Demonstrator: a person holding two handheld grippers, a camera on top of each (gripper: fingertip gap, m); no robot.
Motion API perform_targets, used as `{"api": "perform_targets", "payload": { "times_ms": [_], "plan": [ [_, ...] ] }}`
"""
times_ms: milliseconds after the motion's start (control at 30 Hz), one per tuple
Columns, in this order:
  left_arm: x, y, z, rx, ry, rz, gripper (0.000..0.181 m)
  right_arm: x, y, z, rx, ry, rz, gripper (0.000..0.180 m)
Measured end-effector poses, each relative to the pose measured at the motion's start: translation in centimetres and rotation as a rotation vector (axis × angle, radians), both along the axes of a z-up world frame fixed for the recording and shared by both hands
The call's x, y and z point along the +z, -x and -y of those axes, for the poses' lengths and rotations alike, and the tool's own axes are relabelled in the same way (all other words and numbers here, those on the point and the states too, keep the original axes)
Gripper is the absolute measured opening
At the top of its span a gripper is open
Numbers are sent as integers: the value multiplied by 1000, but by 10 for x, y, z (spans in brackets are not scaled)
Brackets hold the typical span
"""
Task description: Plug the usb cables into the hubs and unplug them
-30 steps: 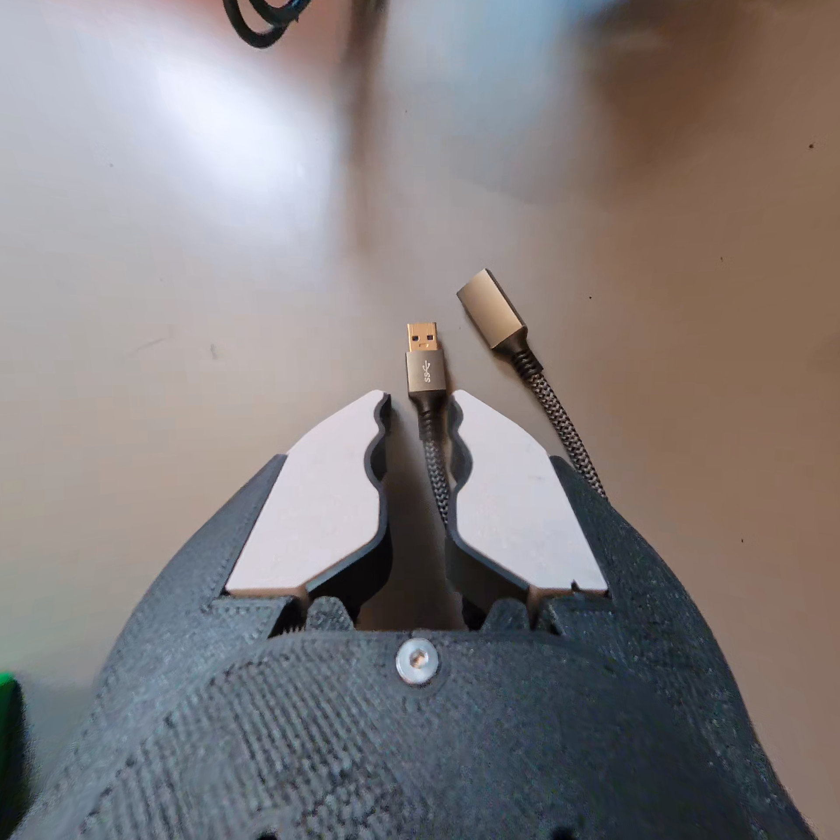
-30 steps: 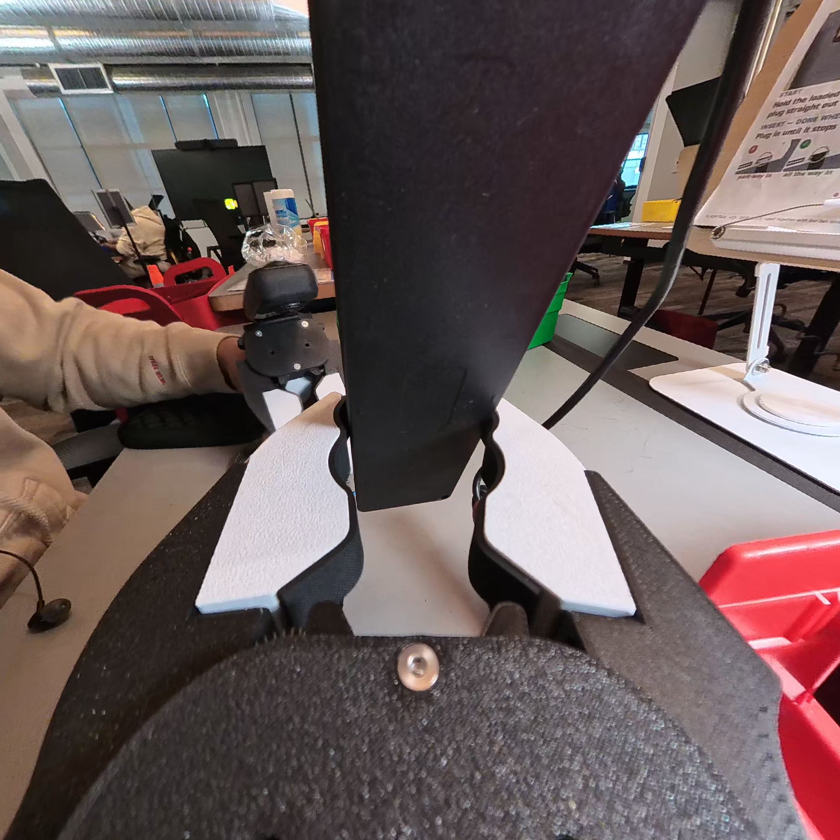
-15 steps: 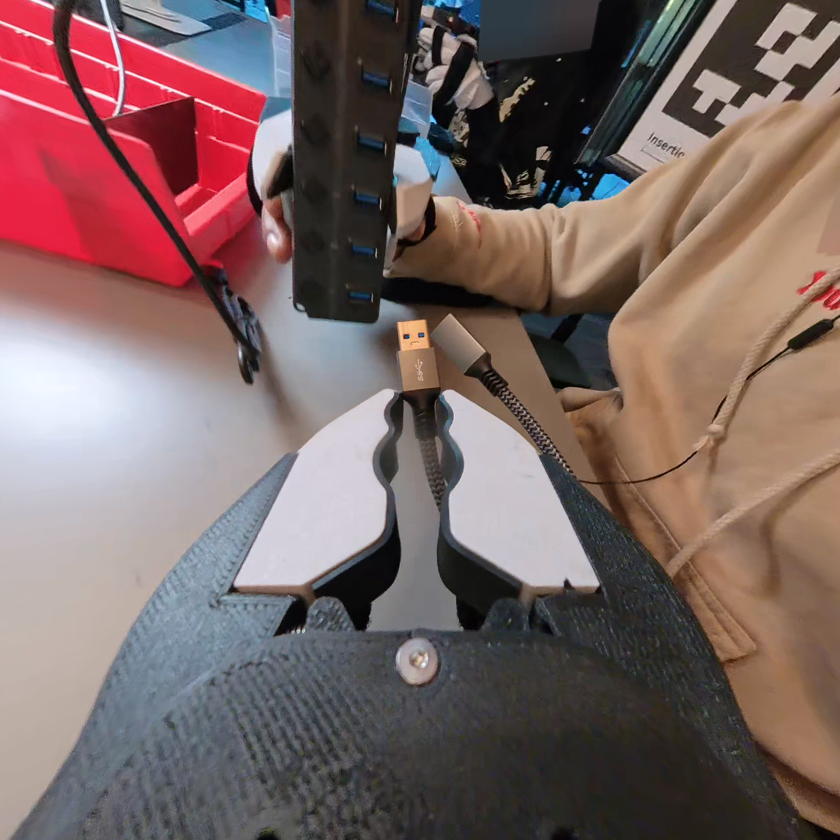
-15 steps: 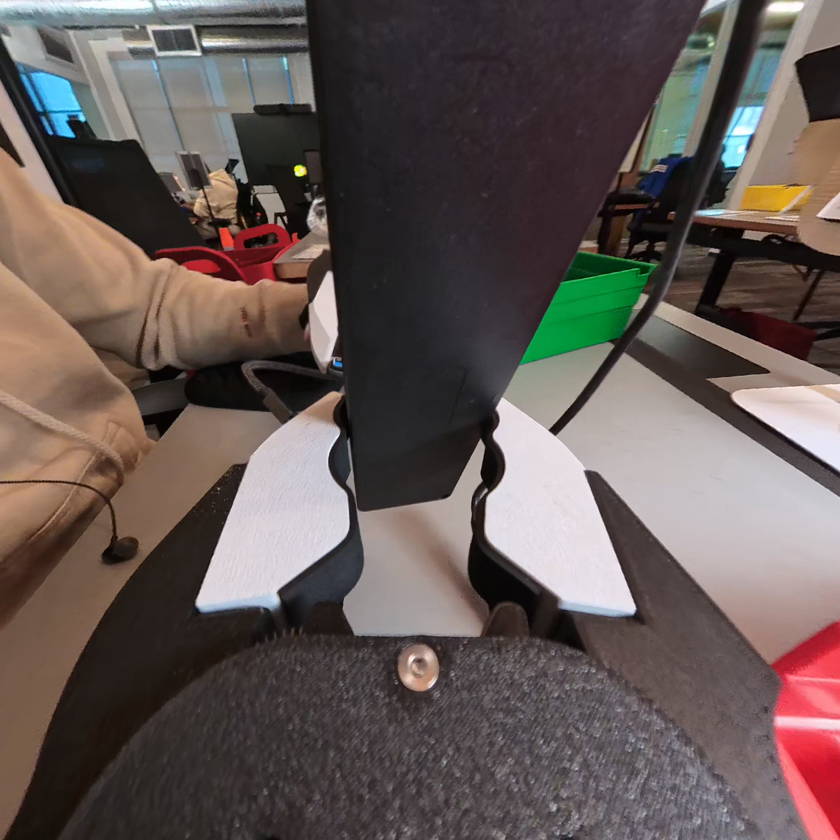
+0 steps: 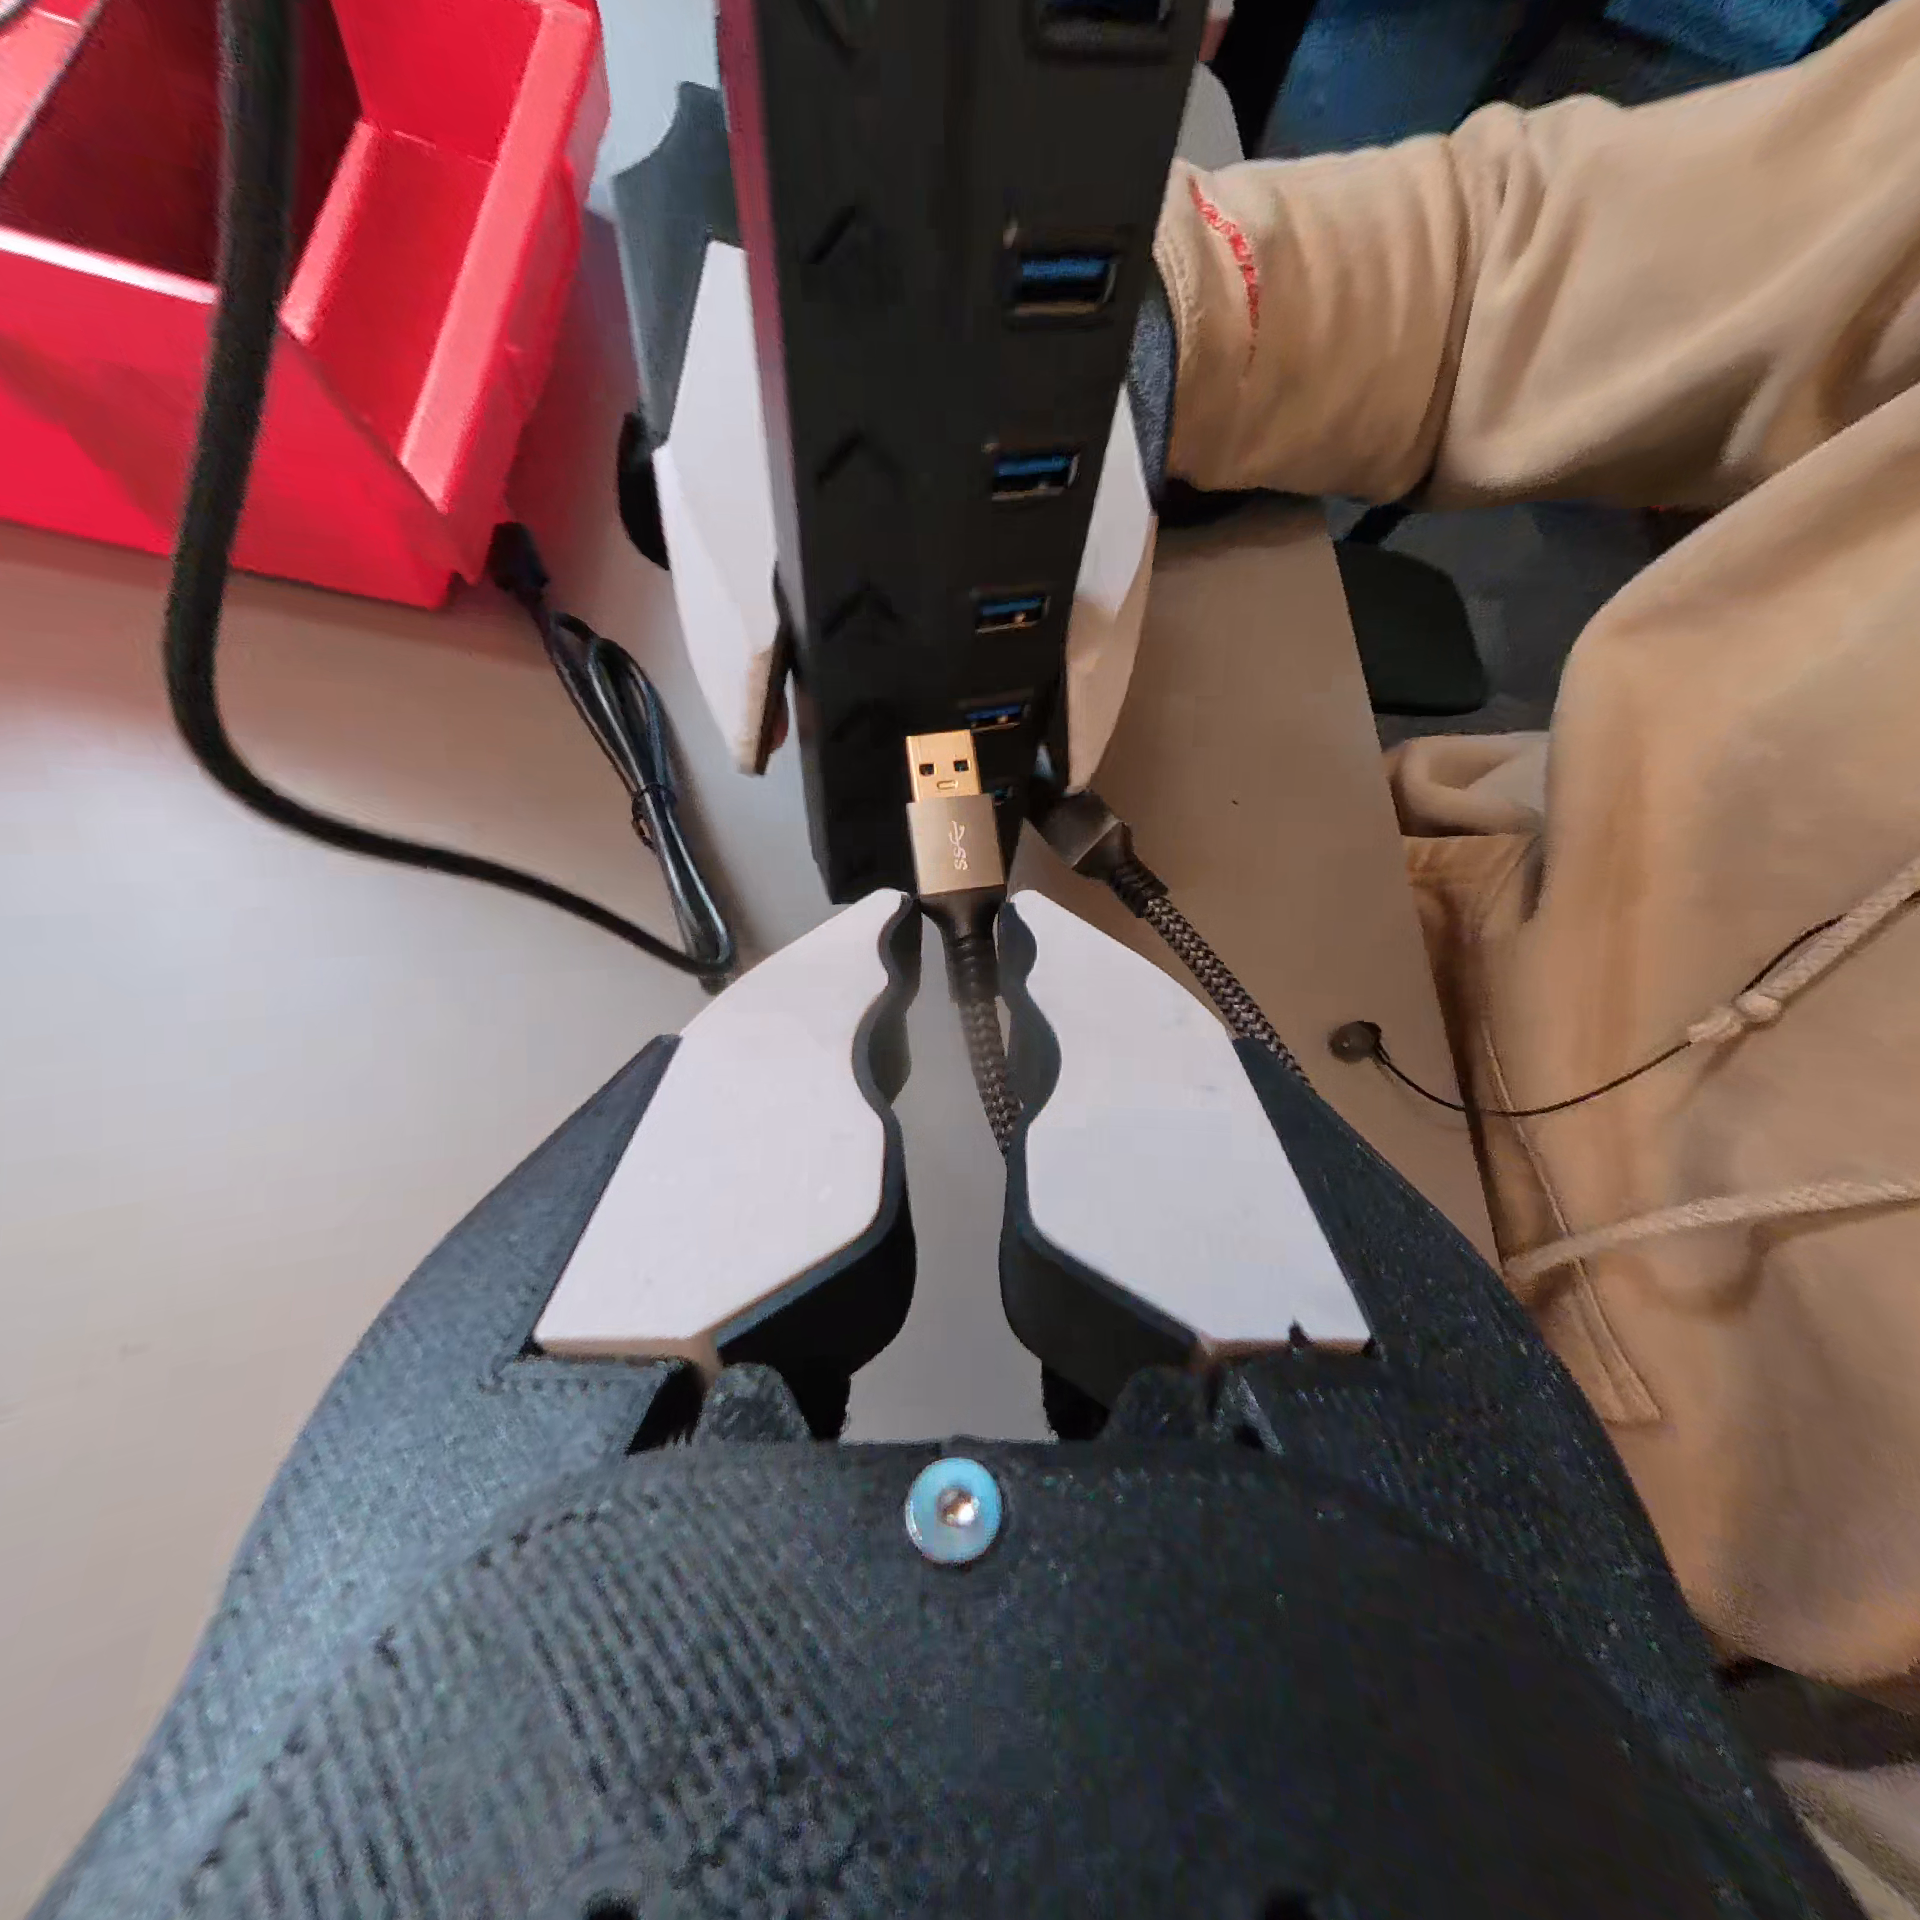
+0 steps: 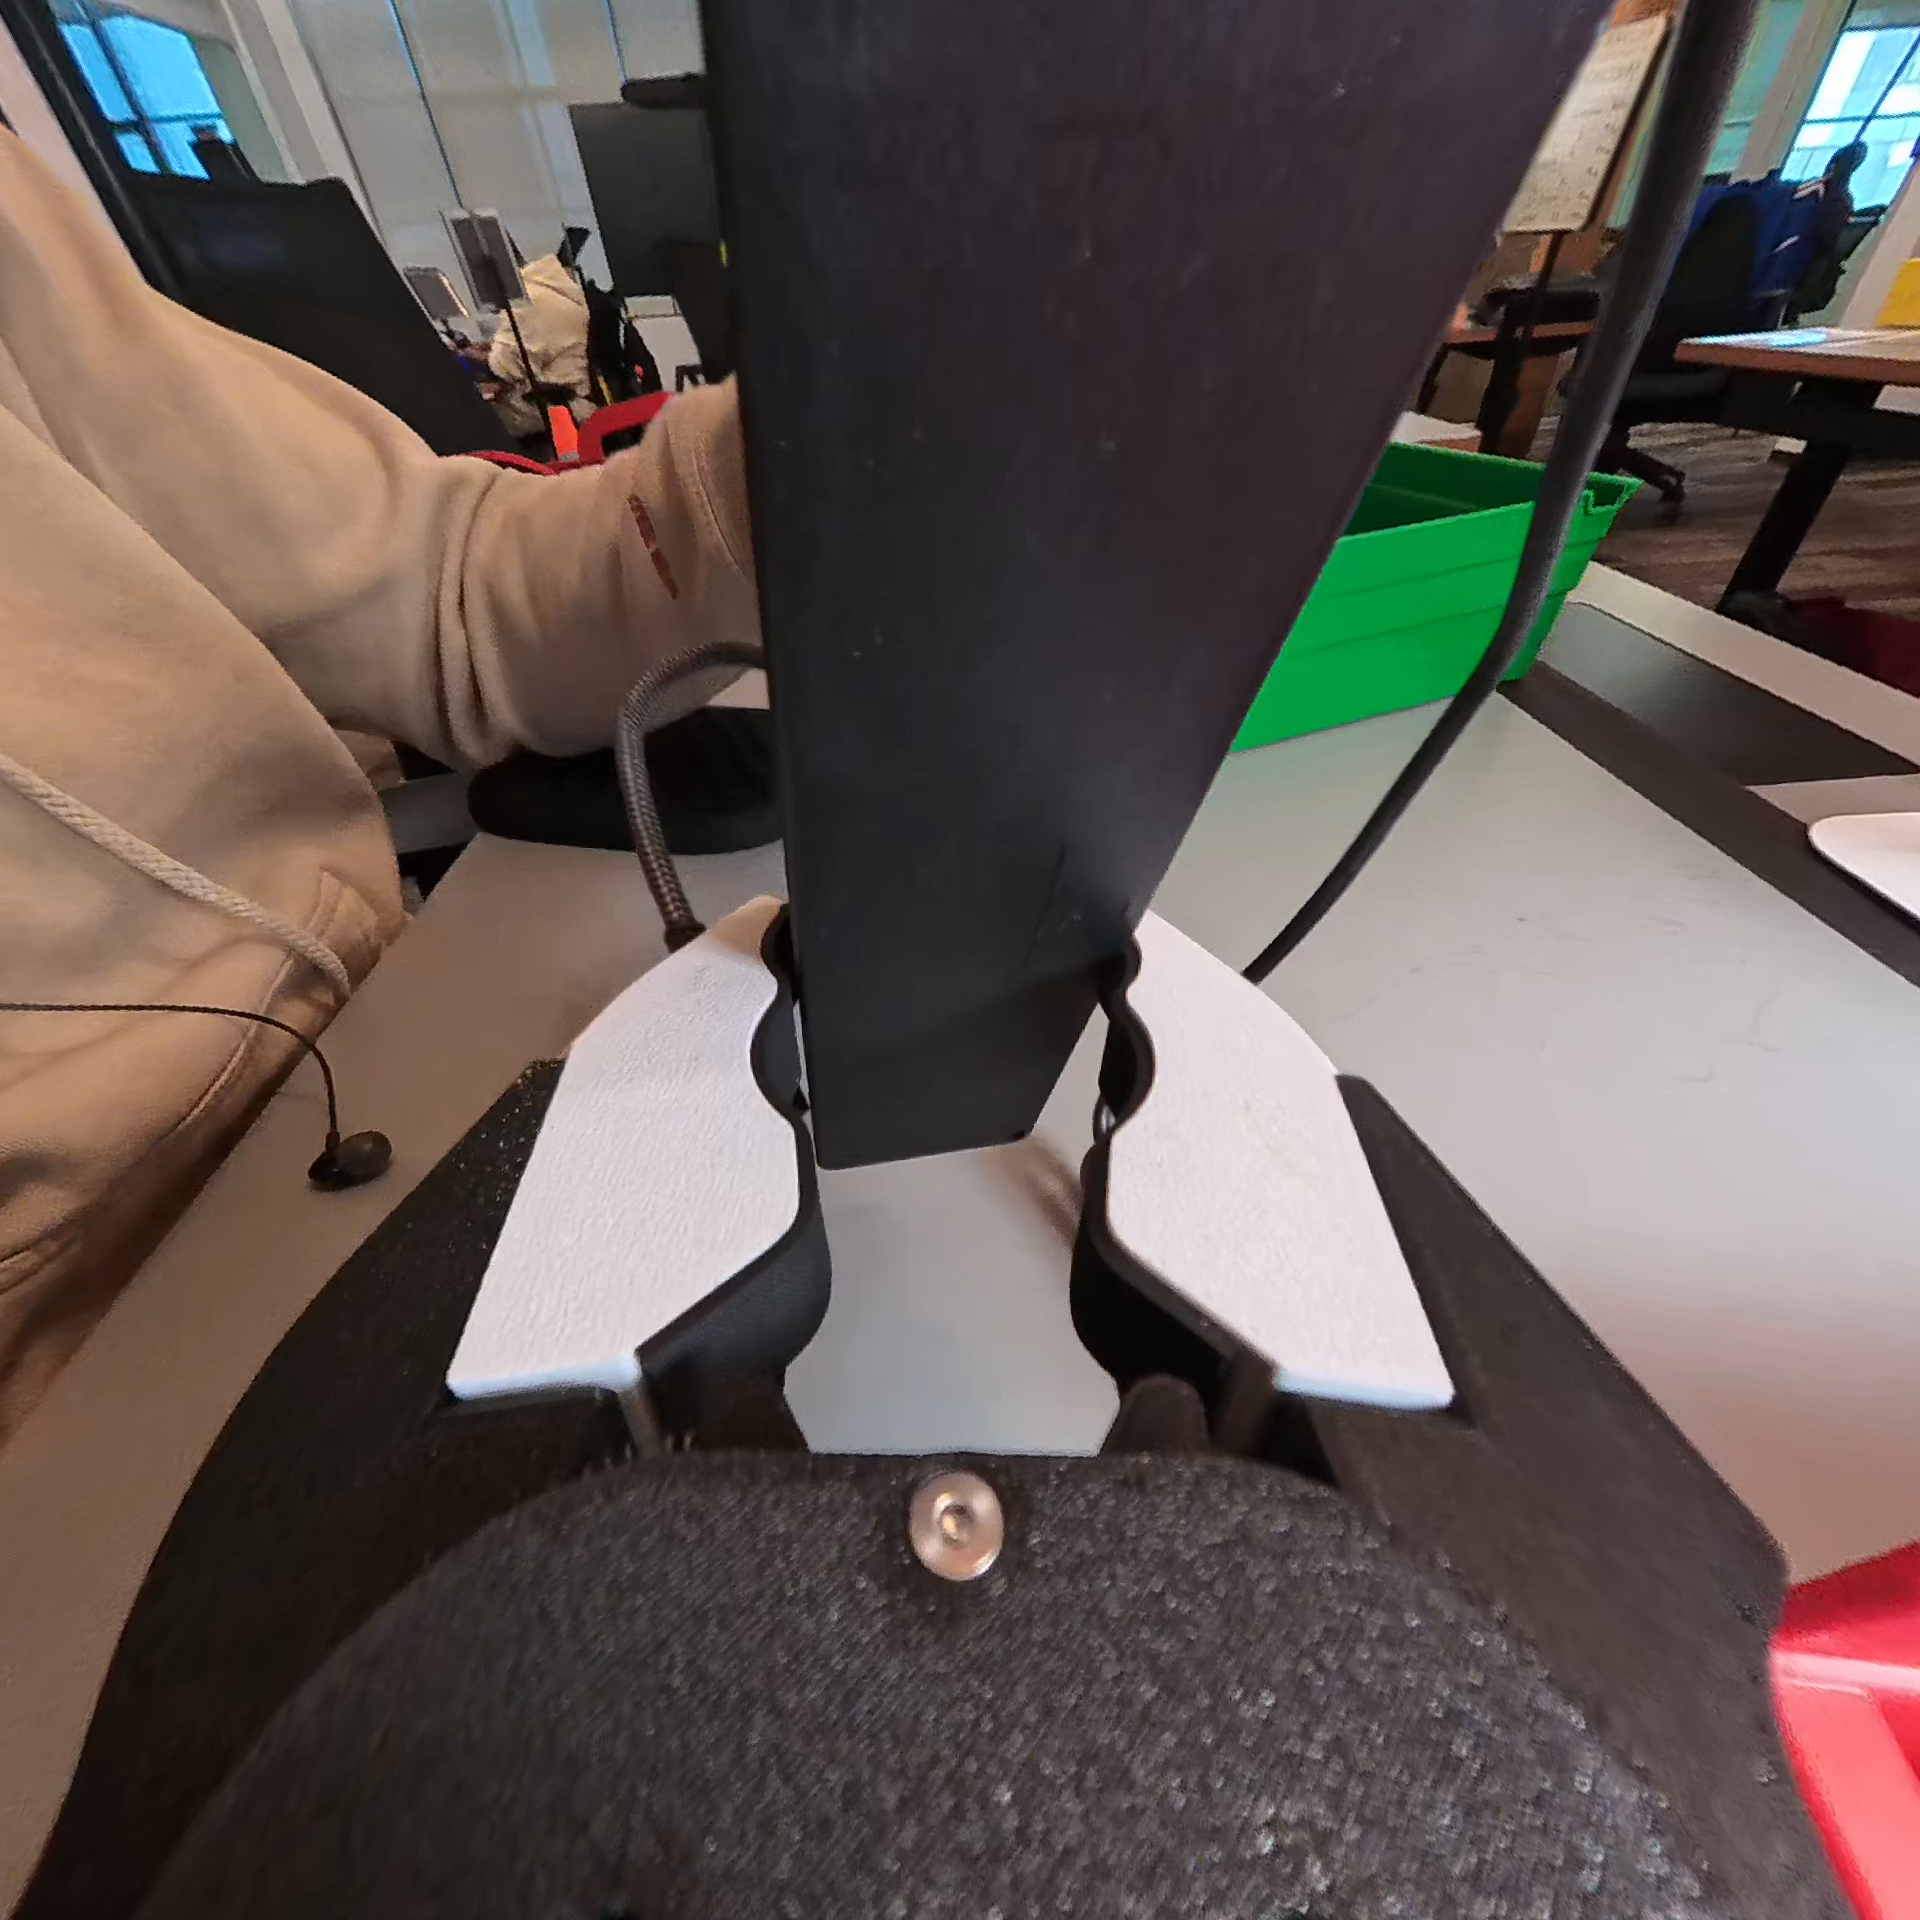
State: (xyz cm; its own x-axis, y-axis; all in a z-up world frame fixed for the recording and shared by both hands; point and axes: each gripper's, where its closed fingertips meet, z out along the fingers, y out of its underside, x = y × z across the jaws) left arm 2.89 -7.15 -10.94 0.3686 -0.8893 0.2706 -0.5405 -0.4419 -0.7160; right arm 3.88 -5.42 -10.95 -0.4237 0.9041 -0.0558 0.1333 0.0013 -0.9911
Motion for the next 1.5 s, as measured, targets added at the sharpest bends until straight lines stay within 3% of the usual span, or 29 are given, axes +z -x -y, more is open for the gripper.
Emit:
{"api": "perform_targets", "payload": {
  "times_ms": [1500],
  "plan": [
    [-20,-2,18,-67,-3,-252,14,-49,5,16,14,-173,320,56]
  ]
}}
